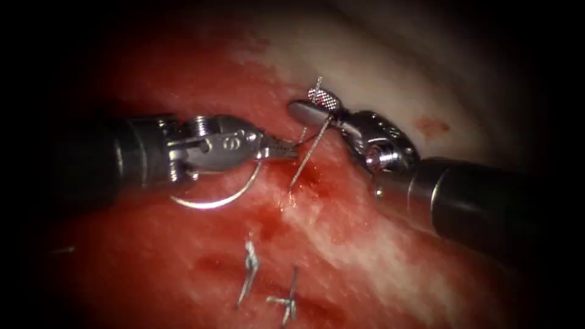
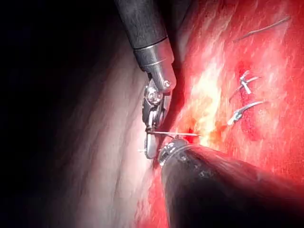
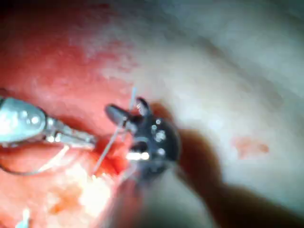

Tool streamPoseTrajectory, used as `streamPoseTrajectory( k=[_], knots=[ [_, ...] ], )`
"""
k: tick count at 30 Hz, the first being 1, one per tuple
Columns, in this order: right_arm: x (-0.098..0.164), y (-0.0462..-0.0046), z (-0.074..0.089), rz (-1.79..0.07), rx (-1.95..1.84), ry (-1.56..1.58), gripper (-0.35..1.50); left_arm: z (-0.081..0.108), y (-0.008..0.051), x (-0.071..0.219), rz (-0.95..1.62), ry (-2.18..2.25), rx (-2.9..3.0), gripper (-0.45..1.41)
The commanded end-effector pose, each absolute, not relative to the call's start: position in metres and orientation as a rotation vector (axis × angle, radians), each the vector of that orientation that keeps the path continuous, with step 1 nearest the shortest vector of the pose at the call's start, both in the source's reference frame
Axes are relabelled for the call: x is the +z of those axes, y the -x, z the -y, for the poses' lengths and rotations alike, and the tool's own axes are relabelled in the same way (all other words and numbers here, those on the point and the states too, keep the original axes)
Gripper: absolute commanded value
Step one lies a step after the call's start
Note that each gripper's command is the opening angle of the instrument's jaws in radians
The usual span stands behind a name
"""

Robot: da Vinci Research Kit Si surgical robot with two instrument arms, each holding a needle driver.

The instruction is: Wound Closure

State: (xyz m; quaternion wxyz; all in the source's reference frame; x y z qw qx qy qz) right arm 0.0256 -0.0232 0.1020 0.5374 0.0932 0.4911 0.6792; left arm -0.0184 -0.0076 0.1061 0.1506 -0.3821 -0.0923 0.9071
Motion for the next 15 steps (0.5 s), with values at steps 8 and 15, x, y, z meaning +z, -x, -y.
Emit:
streamPoseTrajectory(
  k=[8,15],
  knots=[
    [0.1023,-0.0265,0.024,-1.189,1.471,-0.136,-0.35,0.0054,0.0168,0.1065,0.272,1.065,2.584,-0.45],
    [0.0993,-0.027,0.0275,-1.279,1.318,-0.008,-0.35,0.0003,0.0139,0.1098,0.275,1.003,2.549,-0.45]
  ],
)
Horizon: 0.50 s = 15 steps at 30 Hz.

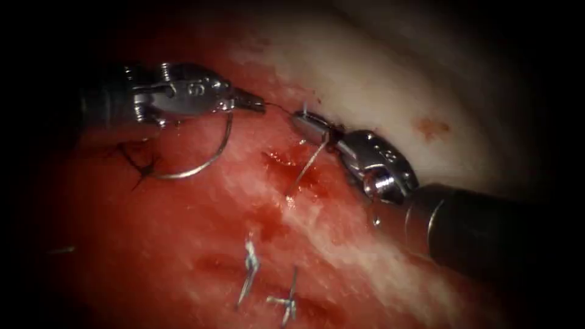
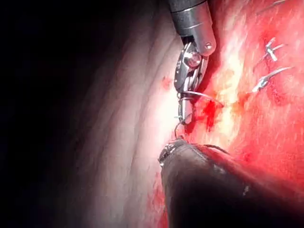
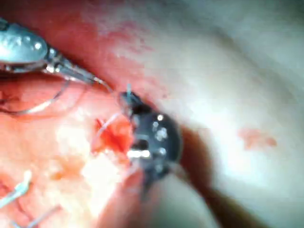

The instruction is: Wound Closure

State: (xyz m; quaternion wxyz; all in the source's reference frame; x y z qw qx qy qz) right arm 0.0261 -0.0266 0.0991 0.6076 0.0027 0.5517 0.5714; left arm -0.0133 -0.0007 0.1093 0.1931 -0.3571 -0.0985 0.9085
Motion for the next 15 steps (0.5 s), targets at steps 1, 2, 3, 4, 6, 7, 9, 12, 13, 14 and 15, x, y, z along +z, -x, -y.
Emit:
streamPoseTrajectory(
  k=[1,2,3,4,6,7,9,12,13,14,15],
  knots=[
    [0.0988,-0.0271,0.0281,-1.283,1.302,0.007,-0.35,-0.0002,0.0137,0.1104,0.276,0.997,2.551,-0.45],
    [0.0988,-0.0271,0.0281,-1.283,1.302,0.007,-0.35,-0.0002,0.0137,0.1104,0.276,0.997,2.551,-0.45],
    [0.0981,-0.0273,0.029,-1.298,1.283,0.022,-0.35,-0.0015,0.0134,0.1116,0.274,0.977,2.556,-0.45],
    [0.0977,-0.0274,0.0294,-1.302,1.273,0.033,-0.35,-0.0021,0.0134,0.1121,0.275,0.962,2.561,-0.45],
    [0.0973,-0.0275,0.0301,-1.304,1.257,0.036,-0.35,-0.0033,0.0136,0.1132,0.281,0.944,2.564,-0.45],
    [0.0971,-0.0276,0.0305,-1.308,1.246,0.036,-0.35,-0.0038,0.0137,0.1135,0.284,0.94,2.564,-0.45],
    [0.0972,-0.0276,0.0315,-1.313,1.238,0.038,-0.35,-0.0055,0.0142,0.1141,0.287,0.934,2.554,-0.45],
    [0.0976,-0.0275,0.0326,-1.323,1.227,0.04,-0.35,-0.0074,0.0148,0.1142,0.295,0.927,2.542,-0.45],
    [0.0977,-0.0275,0.0329,-1.321,1.224,0.04,-0.35,-0.008,0.0149,0.1142,0.296,0.922,2.539,-0.45],
    [0.0978,-0.0274,0.0333,-1.32,1.22,0.04,-0.35,-0.0088,0.015,0.1141,0.298,0.917,2.534,-0.45],
    [0.0979,-0.0274,0.0337,-1.319,1.216,0.039,-0.35,-0.0093,0.0151,0.1141,0.299,0.912,2.531,-0.45]
  ],
)
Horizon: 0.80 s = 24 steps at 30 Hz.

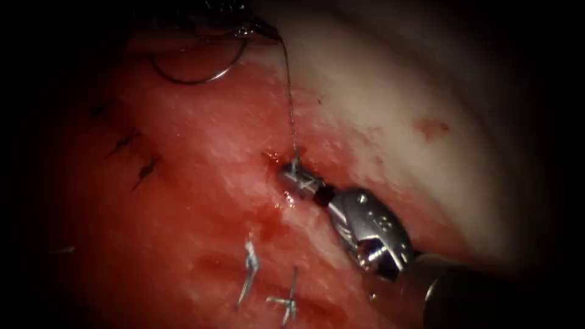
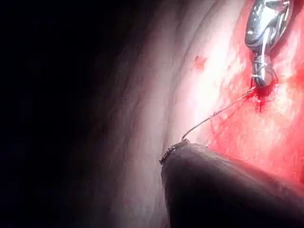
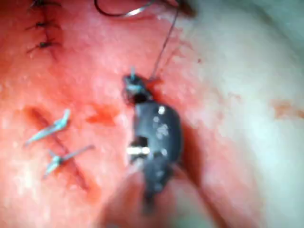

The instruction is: Wound Closure

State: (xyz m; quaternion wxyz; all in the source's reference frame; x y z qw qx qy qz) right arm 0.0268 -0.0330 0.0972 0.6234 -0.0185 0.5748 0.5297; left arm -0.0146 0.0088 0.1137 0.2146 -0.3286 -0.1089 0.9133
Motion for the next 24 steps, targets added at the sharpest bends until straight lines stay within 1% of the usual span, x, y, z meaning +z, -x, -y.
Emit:
streamPoseTrajectory(
  k=[1,10,24],
  knots=[
    [0.0979,-0.0273,0.034,-1.318,1.214,0.038,-0.35,-0.0099,0.0151,0.114,0.297,0.905,2.529,-0.45],
    [0.0961,-0.0264,0.0368,-1.318,1.19,0.014,-0.35,-0.0134,0.0149,0.1145,0.268,0.89,2.508,-0.45],
    [0.0935,-0.0278,0.0398,-1.391,1.061,-0.106,-0.35,-0.0166,0.0147,0.1168,0.198,0.883,2.48,-0.45]
  ],
)
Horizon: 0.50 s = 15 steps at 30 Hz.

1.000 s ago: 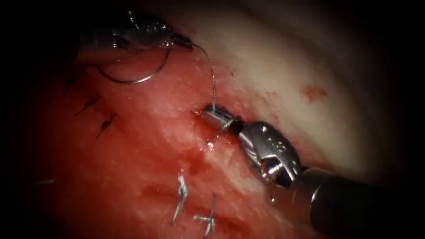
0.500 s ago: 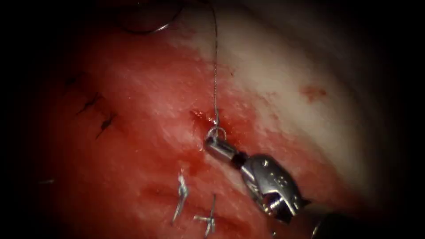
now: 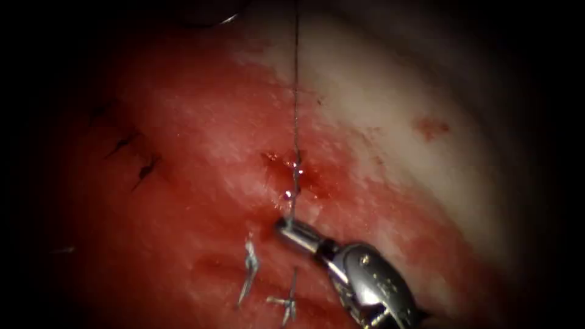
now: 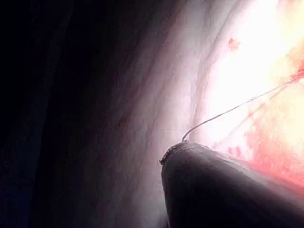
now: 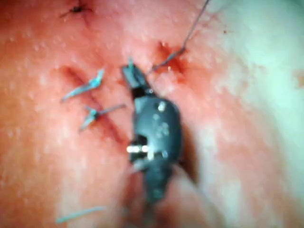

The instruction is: Wound Closure

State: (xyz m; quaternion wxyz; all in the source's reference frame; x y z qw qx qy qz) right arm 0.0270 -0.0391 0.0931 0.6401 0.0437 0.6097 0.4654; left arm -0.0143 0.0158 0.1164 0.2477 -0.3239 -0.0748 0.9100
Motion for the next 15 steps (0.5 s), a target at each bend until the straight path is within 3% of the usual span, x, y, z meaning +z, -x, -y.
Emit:
streamPoseTrajectory(
  k=[1,15],
  knots=[
    [0.0935,-0.0278,0.0398,-1.391,1.061,-0.106,-0.35,-0.0166,0.0147,0.1168,0.198,0.883,2.48,-0.45],
    [0.0927,-0.0294,0.0434,-1.357,1.002,-0.166,-0.35,-0.0195,0.0149,0.1197,0.16,0.882,2.466,-0.45]
  ],
)
